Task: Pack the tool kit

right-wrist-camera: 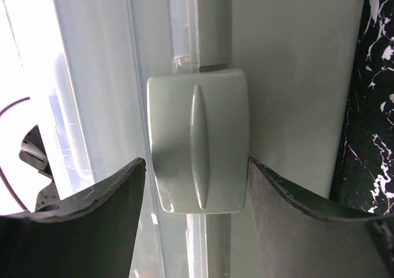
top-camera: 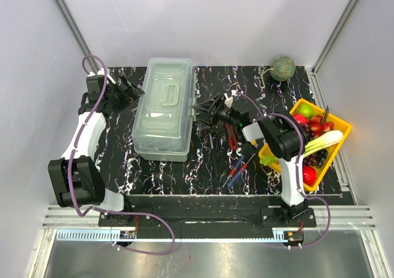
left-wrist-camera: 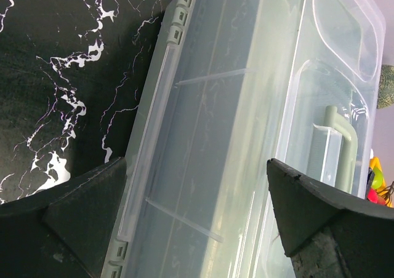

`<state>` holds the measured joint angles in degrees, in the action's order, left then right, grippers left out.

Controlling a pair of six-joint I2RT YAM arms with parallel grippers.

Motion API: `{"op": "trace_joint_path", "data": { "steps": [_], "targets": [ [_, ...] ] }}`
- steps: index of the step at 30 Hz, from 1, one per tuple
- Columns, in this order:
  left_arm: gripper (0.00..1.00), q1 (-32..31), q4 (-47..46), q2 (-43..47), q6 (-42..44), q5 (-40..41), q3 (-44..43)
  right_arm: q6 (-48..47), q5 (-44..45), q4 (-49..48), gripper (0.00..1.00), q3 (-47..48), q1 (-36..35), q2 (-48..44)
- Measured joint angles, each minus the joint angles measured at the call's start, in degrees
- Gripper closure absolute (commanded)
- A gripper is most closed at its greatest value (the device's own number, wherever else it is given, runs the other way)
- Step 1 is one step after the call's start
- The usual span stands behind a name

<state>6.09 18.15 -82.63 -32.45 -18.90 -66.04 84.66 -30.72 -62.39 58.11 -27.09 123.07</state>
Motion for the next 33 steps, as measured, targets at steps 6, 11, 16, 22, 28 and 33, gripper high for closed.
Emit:
{"op": "trace_joint_path", "data": {
  "steps": [6, 11, 16, 22, 28, 33],
  "targets": [
    [0.01, 0.0, 0.3, 0.0, 0.0, 0.2, -0.2, -6.3, -2.9, 9.1, 0.30, 3.9, 0.0, -1.7],
    [0.01, 0.4, 0.5, 0.2, 0.5, 1.1, -0.3, -7.6, -3.7, 11.5, 0.52, 5.3, 0.0, -1.7],
    [0.01, 0.5, 0.6, 0.4, 0.7, 2.0, -0.4, -4.3, -5.7, 6.8, 0.67, 6.8, 0.0, 0.9],
    [0.01, 1.2, 1.0, 0.4, 0.6, 5.3, -0.8, -0.2, -7.9, 3.8, 0.72, 11.5, -0.1, 4.3],
    [0.01, 1.2, 1.3, 0.4, 0.4, 6.9, -1.0, 2.5, -7.1, 3.4, 0.77, 11.8, -0.1, 4.6],
    [0.01, 0.7, 1.3, 0.4, -0.3, 6.4, -1.0, 4.3, -3.4, -0.3, 0.81, 8.5, -0.1, 4.6]
  ]
}}
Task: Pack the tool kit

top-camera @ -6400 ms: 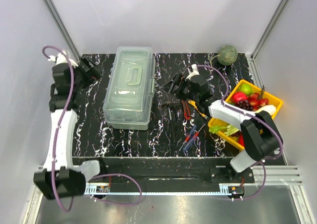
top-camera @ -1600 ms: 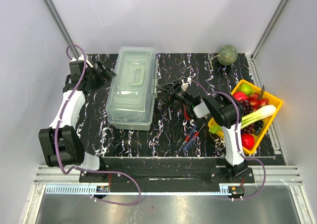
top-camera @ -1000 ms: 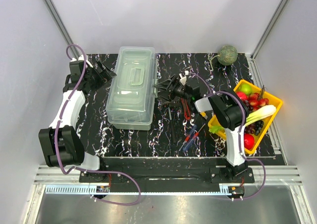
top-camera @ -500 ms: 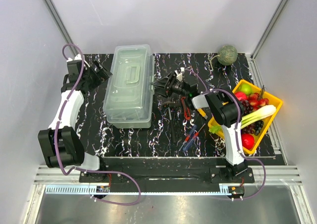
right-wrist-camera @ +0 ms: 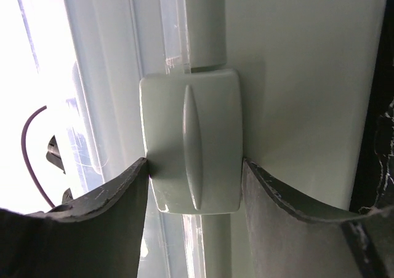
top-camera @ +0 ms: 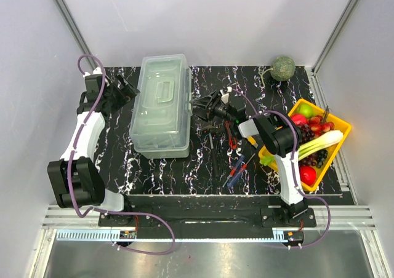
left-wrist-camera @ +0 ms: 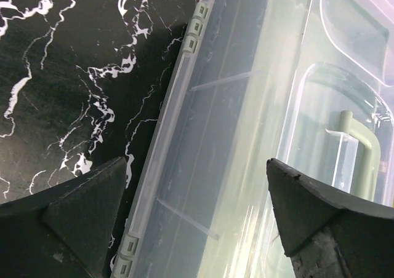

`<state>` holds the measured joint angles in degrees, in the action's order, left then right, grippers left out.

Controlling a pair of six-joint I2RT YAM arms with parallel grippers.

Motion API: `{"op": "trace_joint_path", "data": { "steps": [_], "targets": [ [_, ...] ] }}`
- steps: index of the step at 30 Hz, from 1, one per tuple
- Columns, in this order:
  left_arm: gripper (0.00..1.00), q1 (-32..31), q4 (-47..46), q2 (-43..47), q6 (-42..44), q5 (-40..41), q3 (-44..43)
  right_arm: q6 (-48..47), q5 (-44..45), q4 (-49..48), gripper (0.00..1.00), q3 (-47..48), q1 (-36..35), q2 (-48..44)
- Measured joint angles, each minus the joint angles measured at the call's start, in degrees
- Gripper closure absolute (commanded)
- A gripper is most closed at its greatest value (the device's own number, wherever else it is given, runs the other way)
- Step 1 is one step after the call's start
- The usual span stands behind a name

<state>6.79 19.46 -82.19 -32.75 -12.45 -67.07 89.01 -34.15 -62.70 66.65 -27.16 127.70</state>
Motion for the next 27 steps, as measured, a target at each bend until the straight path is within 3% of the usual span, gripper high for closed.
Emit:
{"op": "trace_joint_path", "data": {
  "steps": [9, 19, 27],
  "targets": [
    [0.01, -1.0, 0.3, 0.0, -0.1, -1.1, 0.0, -1.1, 2.0, -1.6, 0.88, -4.0, 0.1, -1.7],
    [0.01, -1.7, 1.0, 0.5, 2.9, -0.8, 0.0, -10.9, 2.9, 17.7, 0.96, -4.7, 0.5, -12.5],
    [0.01, -3.3, 0.5, 0.7, 4.2, -0.8, 0.0, -14.0, 3.1, 24.4, 1.00, -3.7, 1.0, -13.6]
  ]
}}
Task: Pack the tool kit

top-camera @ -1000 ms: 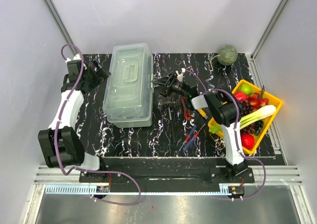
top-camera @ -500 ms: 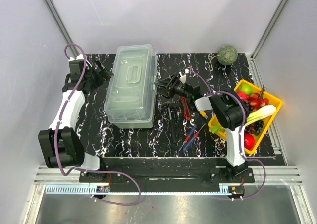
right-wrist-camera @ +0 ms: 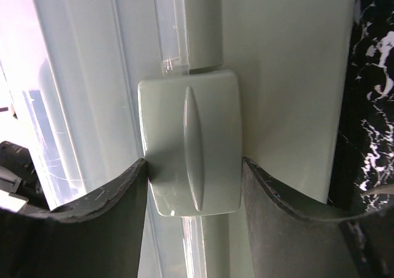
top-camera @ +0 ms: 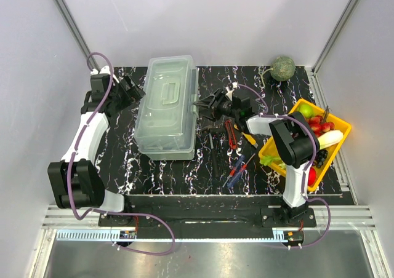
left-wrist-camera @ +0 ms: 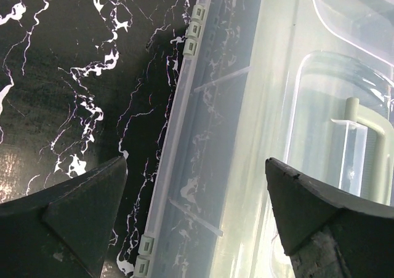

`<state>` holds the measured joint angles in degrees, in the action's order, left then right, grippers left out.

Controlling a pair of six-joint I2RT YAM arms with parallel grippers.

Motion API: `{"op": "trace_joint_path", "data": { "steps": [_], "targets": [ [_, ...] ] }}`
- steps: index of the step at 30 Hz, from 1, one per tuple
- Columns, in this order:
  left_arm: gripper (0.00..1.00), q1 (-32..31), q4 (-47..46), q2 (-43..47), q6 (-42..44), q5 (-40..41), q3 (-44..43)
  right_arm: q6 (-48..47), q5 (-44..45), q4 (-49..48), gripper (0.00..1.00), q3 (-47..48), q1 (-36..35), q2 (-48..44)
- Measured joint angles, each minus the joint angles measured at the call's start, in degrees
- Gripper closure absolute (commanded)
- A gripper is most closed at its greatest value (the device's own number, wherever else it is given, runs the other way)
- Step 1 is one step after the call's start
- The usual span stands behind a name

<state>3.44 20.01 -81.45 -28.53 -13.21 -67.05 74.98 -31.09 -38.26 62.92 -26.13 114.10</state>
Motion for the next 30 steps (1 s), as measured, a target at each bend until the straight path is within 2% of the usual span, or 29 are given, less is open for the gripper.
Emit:
{"op": "trace_joint_path", "data": {
  "steps": [9, 11, 12, 13, 14, 16, 18, 20, 30],
  "targets": [
    [0.01, -3.1, 0.0, 0.3, 1.1, 0.8, -0.1, -4.3, 3.4, 9.7, 1.00, 2.3, 1.0, -1.3],
    [0.01, -3.0, 0.2, 0.4, 1.1, 1.2, -0.1, -4.1, 3.8, 9.0, 1.00, 3.3, 1.6, -3.0],
    [0.01, -3.1, 0.1, 0.5, 1.2, 1.4, -0.1, -4.3, 3.7, 8.9, 0.95, 3.7, 1.4, -3.7],
    [0.01, -3.1, 0.2, 0.5, 1.1, 1.4, -0.1, -4.5, 3.6, 8.9, 0.83, 3.7, 1.0, -4.2],
    [0.01, -3.1, 0.3, 0.5, 1.1, 1.5, -0.2, -4.7, 3.6, 8.9, 0.64, 3.7, 0.5, -4.4],
    [0.01, -3.1, 0.9, 0.5, 1.2, 1.7, -0.5, -4.4, 4.1, 9.0, 0.36, 3.4, -0.2, -4.4],
    [0.01, -3.2, 1.5, 0.5, 1.2, 1.8, -0.8, -3.6, 3.8, 7.3, 0.23, 2.4, 0.3, -4.4],
    [0.01, -3.3, 2.1, 0.7, 1.4, 2.0, -1.0, -4.0, 4.2, 5.4, 0.18, 2.5, 0.5, -4.5],
    [0.01, -3.5, 4.4, 1.4, 1.7, 2.3, -1.4, -5.2, 3.0, 1.2, 0.17, 0.4, 1.3, 1.2]
  ]
}}
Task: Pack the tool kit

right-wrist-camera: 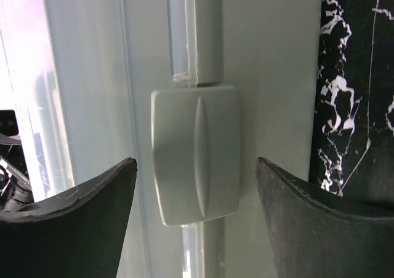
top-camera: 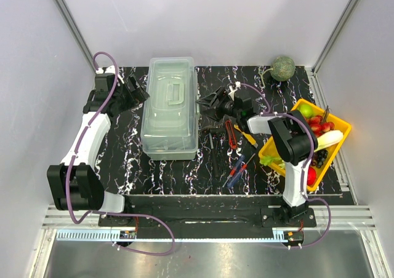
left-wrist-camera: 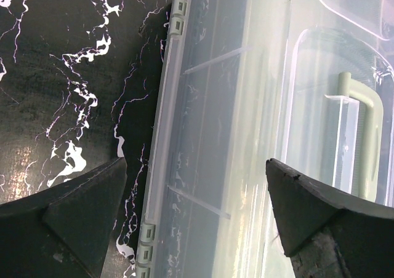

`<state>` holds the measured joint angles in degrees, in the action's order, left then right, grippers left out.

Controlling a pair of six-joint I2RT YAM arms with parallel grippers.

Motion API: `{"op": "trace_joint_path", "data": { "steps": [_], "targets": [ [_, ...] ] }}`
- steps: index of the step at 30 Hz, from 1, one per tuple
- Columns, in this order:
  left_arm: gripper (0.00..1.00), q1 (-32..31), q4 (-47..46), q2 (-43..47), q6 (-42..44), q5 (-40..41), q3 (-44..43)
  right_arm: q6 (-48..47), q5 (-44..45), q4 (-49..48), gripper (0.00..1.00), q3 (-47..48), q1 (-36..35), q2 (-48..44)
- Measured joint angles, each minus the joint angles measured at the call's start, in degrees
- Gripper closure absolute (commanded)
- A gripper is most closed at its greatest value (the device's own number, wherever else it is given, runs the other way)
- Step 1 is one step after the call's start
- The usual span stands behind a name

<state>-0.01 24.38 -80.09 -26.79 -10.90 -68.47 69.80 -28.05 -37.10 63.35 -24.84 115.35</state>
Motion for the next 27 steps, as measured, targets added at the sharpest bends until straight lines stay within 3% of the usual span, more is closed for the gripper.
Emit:
{"op": "trace_joint_path", "data": {
  "steps": [5, 10, 14, 16, 22, 27],
  "targets": [
    [0.01, 0.0, 0.0, 0.0, -0.2, -0.1, 0.0, 1.6, -4.6, -11.9, 0.14, 0.0, 1.0, 5.6],
    [0.01, 0.0, 0.0, 0.0, -0.7, -0.5, 0.0, 9.0, -9.0, -27.9, 0.14, 0.2, 1.4, 12.0],
    [0.01, 0.2, -0.1, -0.2, -0.8, -1.0, 0.0, 14.9, -11.4, -33.3, 0.18, 1.7, 1.5, 15.3],
    [0.01, 0.3, -0.3, -0.3, -0.8, -1.6, 0.0, 15.6, -12.2, -33.7, 0.26, 2.1, 1.6, 15.5],
    [0.01, 0.5, -1.7, -1.0, -0.7, -2.3, 0.0, 16.0, -13.6, -32.6, 0.70, 3.0, 1.7, 16.7],
    [0.01, 0.5, -3.3, -1.9, -0.7, -2.3, -0.1, 16.3, -13.9, -32.7, 0.81, 3.2, 1.7, 16.8]
  ]
}}
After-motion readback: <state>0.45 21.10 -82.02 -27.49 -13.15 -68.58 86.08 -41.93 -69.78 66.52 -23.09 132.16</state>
